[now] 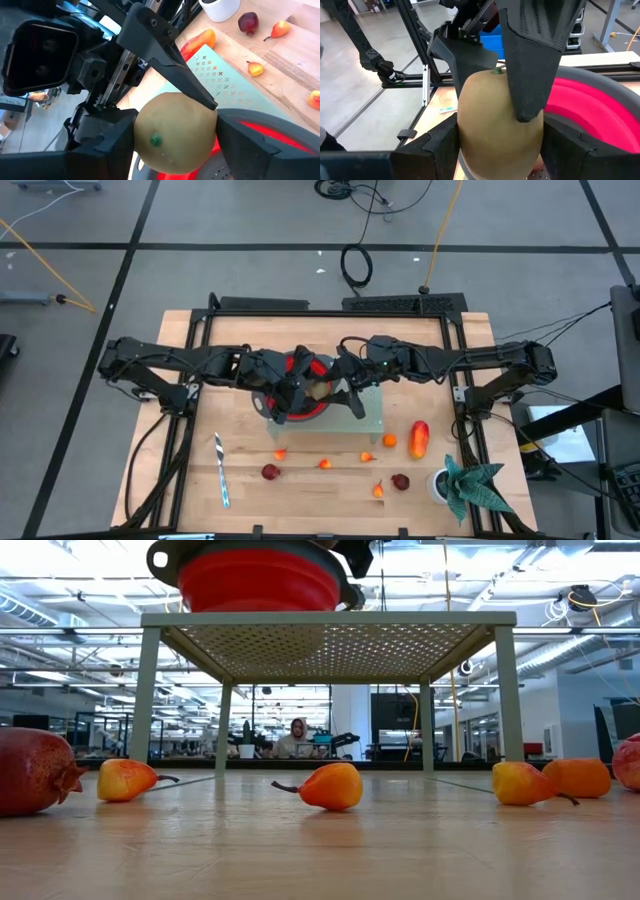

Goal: Pick & Place Fruit
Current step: Put the kiwi fruit into the strainer

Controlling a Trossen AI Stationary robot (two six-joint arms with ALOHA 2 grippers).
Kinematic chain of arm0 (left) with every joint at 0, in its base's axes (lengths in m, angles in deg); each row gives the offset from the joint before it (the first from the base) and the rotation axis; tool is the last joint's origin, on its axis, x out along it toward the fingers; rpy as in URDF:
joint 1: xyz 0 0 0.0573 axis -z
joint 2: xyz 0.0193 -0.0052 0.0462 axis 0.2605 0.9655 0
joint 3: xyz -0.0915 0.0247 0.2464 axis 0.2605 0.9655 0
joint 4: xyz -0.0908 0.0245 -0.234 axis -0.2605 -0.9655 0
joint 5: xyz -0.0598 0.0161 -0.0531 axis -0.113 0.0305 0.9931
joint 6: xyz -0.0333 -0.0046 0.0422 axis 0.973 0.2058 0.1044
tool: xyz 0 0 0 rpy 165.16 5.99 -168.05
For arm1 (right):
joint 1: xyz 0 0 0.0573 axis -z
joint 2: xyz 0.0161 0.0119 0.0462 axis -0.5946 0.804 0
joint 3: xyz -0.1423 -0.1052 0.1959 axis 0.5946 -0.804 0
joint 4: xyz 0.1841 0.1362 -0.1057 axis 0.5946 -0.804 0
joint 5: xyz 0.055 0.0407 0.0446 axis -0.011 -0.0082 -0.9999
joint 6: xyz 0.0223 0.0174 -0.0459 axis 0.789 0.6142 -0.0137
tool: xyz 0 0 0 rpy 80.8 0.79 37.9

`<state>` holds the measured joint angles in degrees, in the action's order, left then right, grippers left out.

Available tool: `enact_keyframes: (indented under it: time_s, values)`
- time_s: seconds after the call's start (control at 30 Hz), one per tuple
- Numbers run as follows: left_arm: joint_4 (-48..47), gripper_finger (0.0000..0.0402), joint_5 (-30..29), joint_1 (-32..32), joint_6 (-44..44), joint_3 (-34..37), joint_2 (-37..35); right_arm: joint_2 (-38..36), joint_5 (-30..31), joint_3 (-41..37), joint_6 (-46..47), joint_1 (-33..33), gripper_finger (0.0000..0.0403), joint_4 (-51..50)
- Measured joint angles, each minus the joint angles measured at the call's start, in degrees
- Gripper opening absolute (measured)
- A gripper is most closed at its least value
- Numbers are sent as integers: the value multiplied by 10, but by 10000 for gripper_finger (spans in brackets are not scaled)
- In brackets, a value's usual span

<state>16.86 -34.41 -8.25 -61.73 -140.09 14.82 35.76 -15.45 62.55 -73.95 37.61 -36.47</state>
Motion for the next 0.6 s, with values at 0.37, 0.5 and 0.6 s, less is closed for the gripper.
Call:
enact_keyframes:
  time_s: [0.37,0.5,0.6]
  values:
    - [-12,213,-20,0,2,0,0,0,2,0,48,1,258,-2]
    - [-32,218,-33,0,-5,0,-3,0,3,0,50,1,262,-7]
    - [-39,210,-45,0,-5,0,-3,0,5,0,50,3,262,-10]
